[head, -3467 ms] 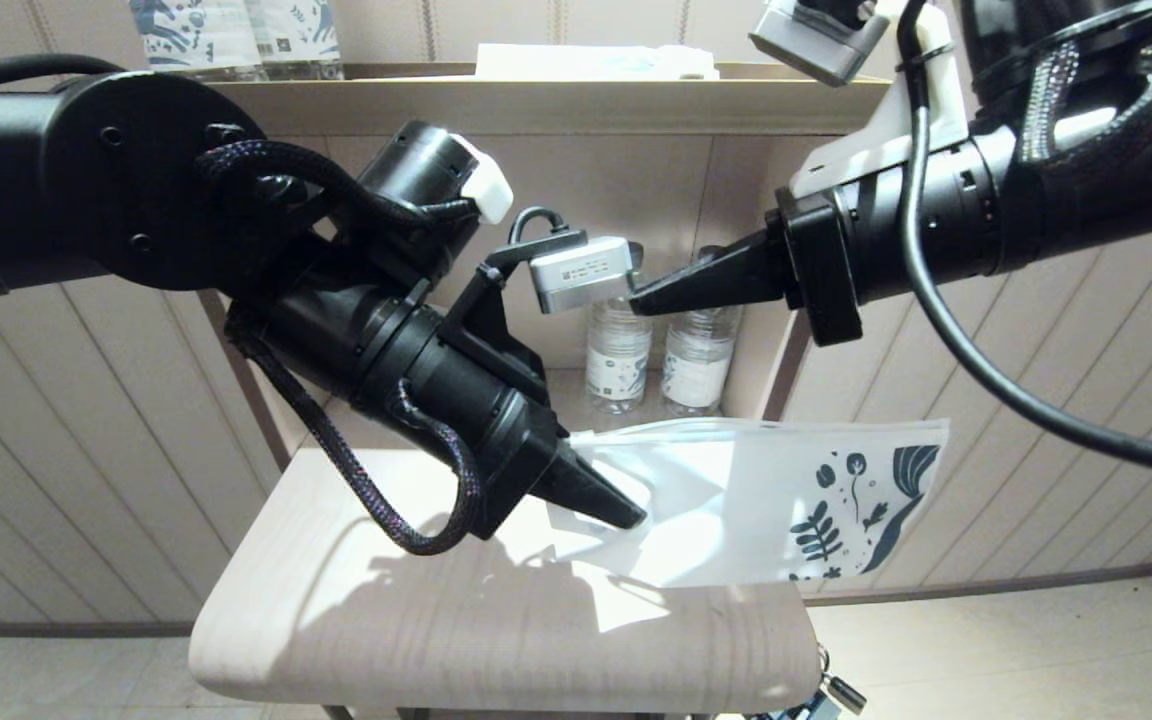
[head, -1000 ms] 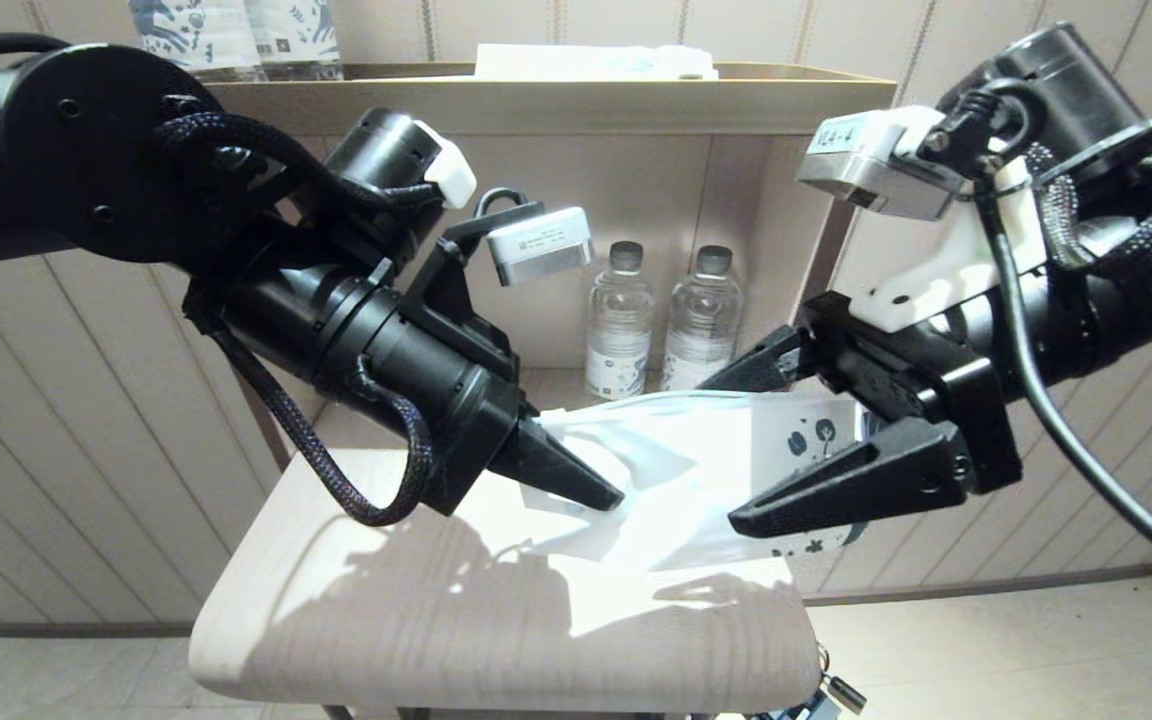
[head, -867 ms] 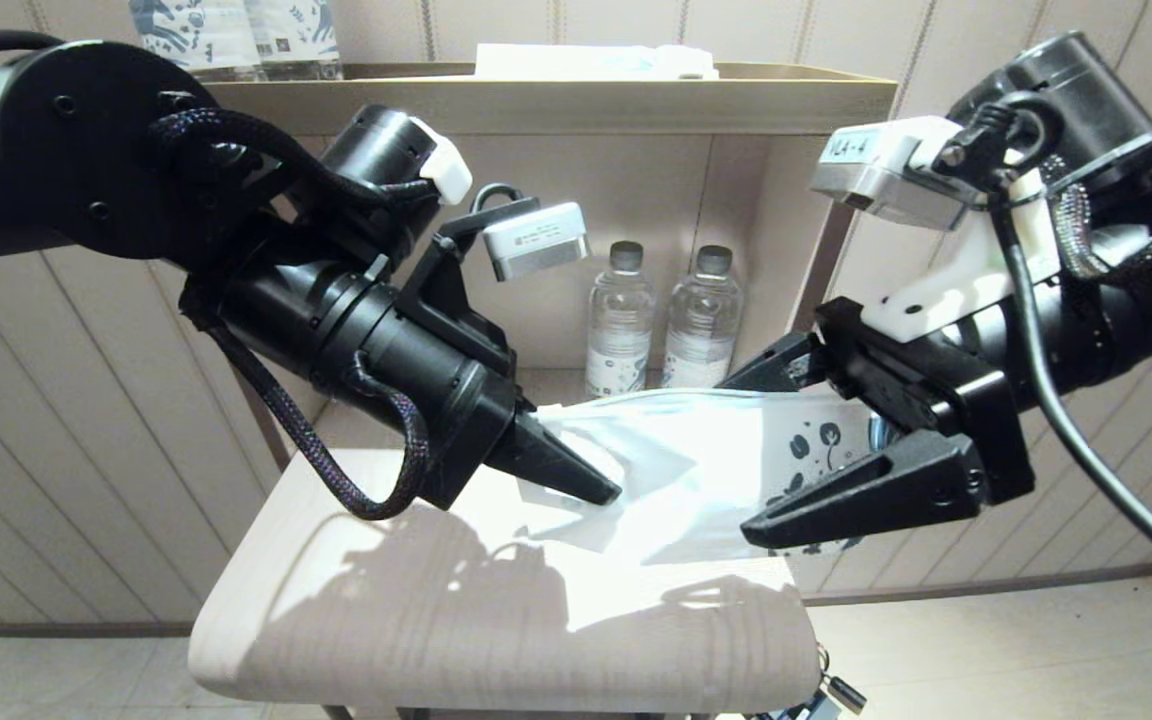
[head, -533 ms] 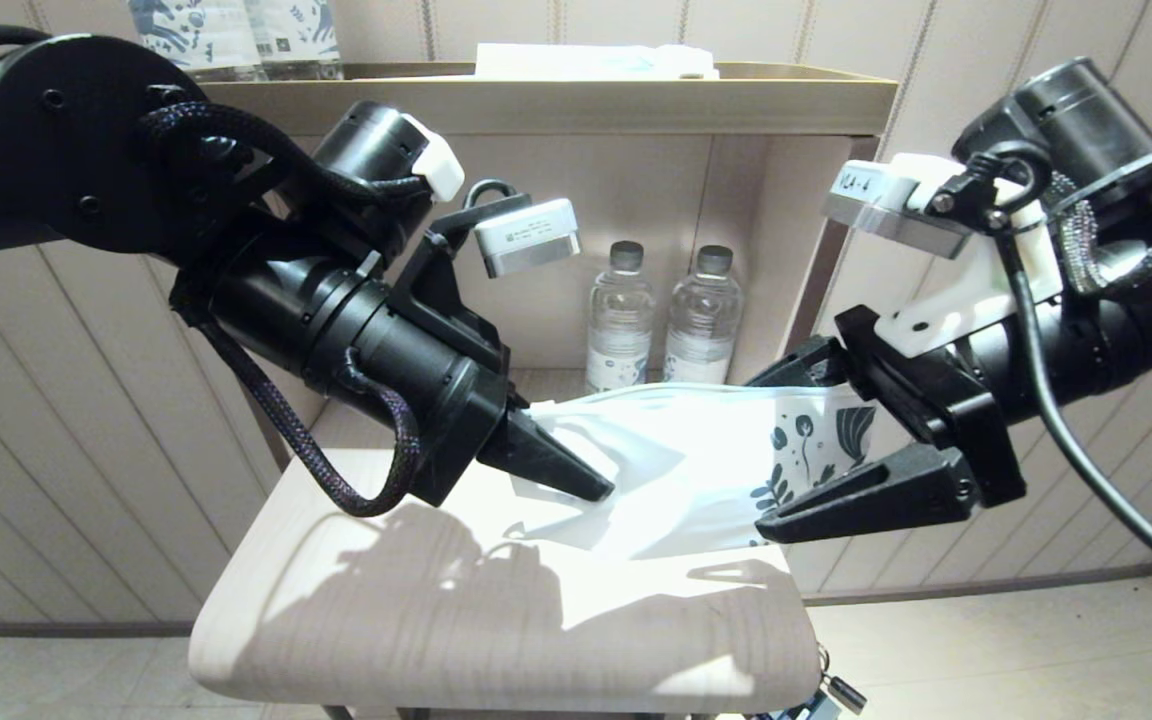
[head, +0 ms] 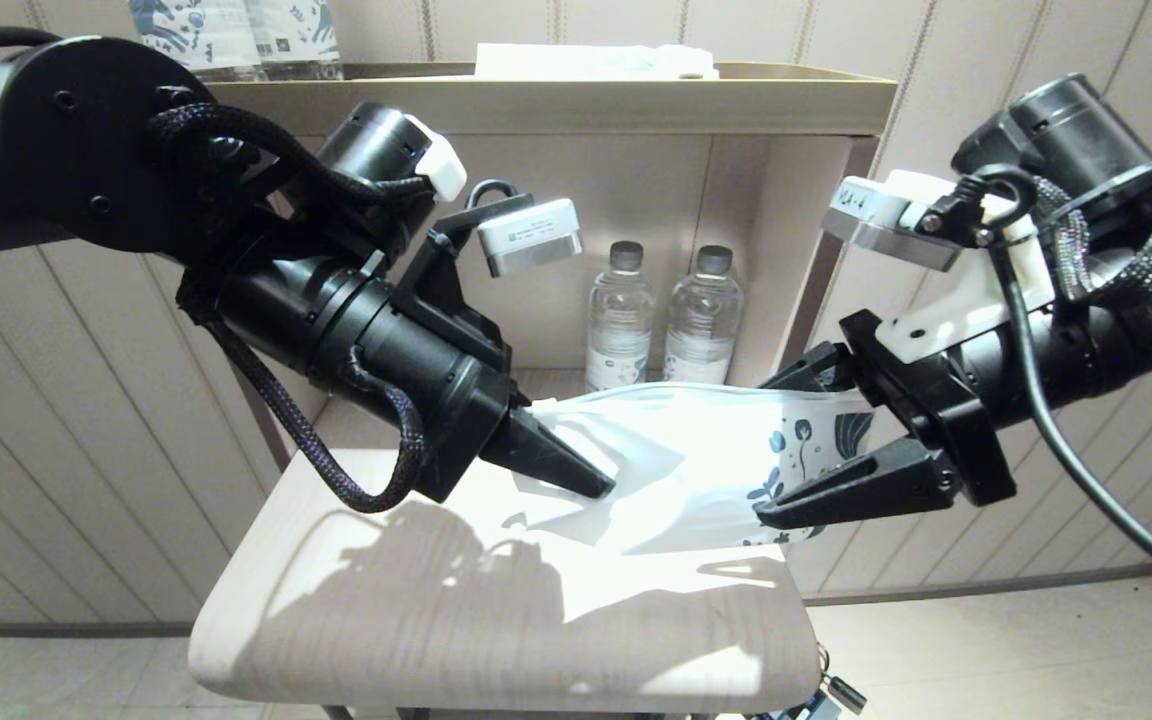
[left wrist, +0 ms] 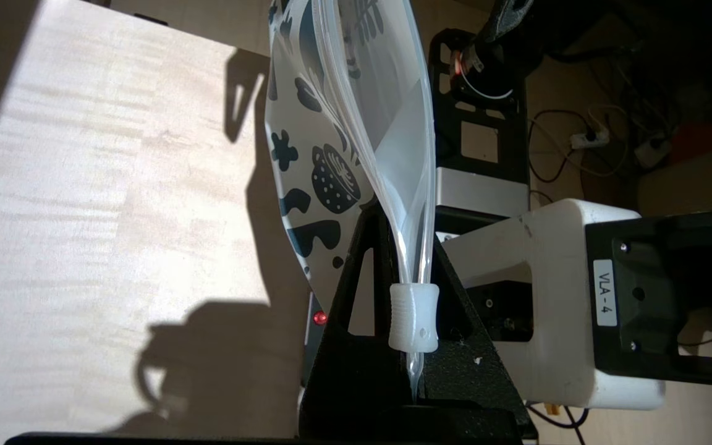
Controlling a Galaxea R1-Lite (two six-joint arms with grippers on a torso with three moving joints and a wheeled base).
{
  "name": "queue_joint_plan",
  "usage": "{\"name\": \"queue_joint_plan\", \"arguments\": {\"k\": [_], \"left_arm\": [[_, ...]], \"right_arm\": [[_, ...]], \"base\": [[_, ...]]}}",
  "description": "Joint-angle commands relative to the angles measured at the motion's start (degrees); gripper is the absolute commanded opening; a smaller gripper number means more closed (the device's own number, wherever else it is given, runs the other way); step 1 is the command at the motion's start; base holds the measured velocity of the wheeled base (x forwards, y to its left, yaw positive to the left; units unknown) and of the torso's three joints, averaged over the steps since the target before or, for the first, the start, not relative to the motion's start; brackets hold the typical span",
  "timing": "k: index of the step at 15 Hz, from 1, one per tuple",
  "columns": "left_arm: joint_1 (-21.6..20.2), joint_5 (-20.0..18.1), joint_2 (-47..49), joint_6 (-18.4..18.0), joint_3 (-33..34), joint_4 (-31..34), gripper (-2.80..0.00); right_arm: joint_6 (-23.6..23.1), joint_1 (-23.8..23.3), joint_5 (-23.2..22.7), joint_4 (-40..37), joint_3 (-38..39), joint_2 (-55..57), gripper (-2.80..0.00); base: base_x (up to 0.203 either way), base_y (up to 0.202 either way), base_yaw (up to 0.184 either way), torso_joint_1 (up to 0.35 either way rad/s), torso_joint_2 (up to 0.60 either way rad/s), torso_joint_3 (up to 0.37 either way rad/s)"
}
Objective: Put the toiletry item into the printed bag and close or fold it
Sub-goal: Hand it to the other hand
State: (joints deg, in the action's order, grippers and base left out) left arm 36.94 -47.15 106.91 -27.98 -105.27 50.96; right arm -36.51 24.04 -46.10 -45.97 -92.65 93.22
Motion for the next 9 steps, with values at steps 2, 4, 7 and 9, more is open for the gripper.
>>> {"name": "queue_joint_plan", "arguments": {"k": [2,4,7,9], "left_arm": [[0.0,-0.2,0.2,-0.1,0.0,0.3,-2.80],[-0.1,-0.2,0.3,-0.1,0.0,0.3,-2.80],[-0.1,-0.2,0.4,-0.1,0.0,0.3,-2.80],[-0.1,-0.2,0.2,-0.1,0.1,0.3,-2.80]], "right_arm": [[-0.2,0.1,-0.2,-0.9,0.2,-0.1,0.00],[-0.2,0.0,-0.2,-1.1,0.3,-0.2,0.00],[-0.2,-0.1,0.4,-0.6,0.9,-0.4,0.00],[-0.1,0.0,1.4,-0.4,0.6,-0.2,0.00]], "base": [[0.000,0.000,0.000,0.000,0.00,0.000],[0.000,0.000,0.000,0.000,0.00,0.000],[0.000,0.000,0.000,0.000,0.00,0.000],[0.000,0.000,0.000,0.000,0.00,0.000]]}}
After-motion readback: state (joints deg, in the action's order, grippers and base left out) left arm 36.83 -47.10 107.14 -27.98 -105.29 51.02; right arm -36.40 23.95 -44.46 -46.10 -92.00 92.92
